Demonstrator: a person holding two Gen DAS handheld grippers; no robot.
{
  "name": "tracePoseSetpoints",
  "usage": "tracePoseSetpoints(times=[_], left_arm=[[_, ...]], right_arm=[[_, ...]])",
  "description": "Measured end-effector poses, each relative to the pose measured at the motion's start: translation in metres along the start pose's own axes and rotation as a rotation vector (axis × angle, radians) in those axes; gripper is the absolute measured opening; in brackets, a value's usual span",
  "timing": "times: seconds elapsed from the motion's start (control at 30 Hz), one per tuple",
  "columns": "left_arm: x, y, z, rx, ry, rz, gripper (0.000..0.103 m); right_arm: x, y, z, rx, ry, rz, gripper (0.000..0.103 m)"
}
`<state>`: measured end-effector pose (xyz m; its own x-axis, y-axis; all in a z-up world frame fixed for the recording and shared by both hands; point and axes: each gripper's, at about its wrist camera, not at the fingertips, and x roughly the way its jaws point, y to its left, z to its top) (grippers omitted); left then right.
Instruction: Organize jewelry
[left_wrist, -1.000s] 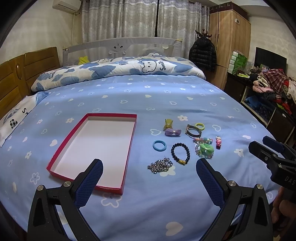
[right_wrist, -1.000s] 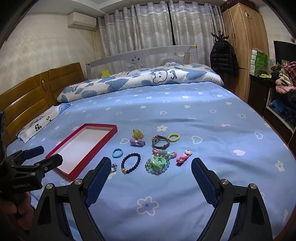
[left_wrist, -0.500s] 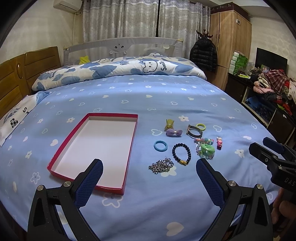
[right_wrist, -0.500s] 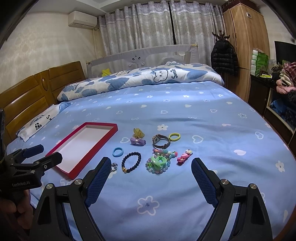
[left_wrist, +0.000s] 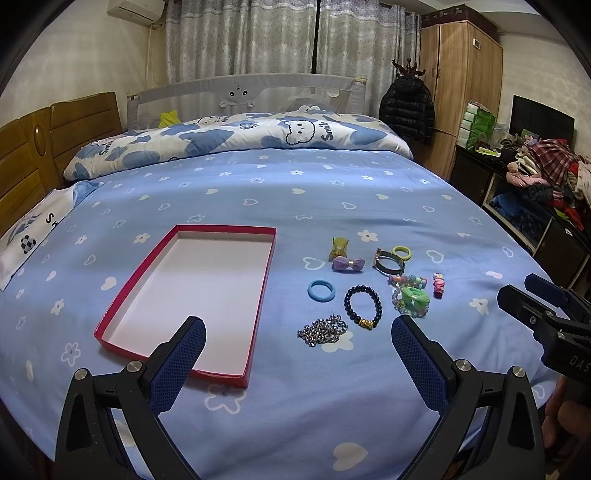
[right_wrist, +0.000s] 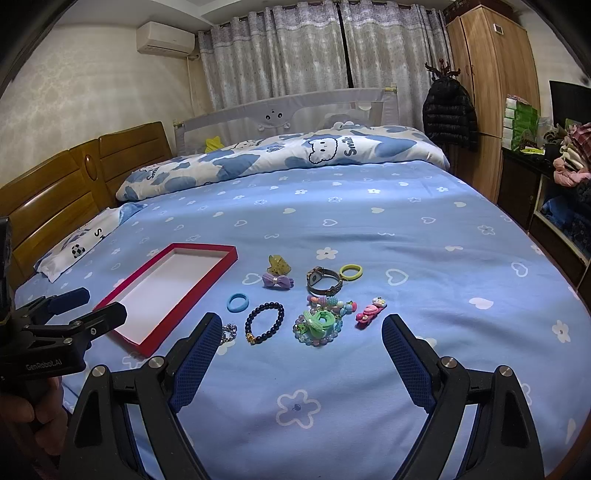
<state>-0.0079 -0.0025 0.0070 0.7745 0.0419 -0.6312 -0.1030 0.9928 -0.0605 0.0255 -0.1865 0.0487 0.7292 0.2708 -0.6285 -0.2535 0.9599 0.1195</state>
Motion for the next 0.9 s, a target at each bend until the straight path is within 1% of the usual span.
tracePoseSetpoints(times=[0.5, 0.9], left_arm=[[0.005, -0.001, -0.001, -0.001, 0.012, 0.000, 0.101], [0.016, -0.001, 0.001, 0.007, 0.041, -0.008, 0.101]], right_arm=[[0.002, 0.006, -0.004, 0.008, 0.006, 0.004, 0.090], [0.008, -0.004, -0.005, 0.028, 0.024, 0.013, 0.090]])
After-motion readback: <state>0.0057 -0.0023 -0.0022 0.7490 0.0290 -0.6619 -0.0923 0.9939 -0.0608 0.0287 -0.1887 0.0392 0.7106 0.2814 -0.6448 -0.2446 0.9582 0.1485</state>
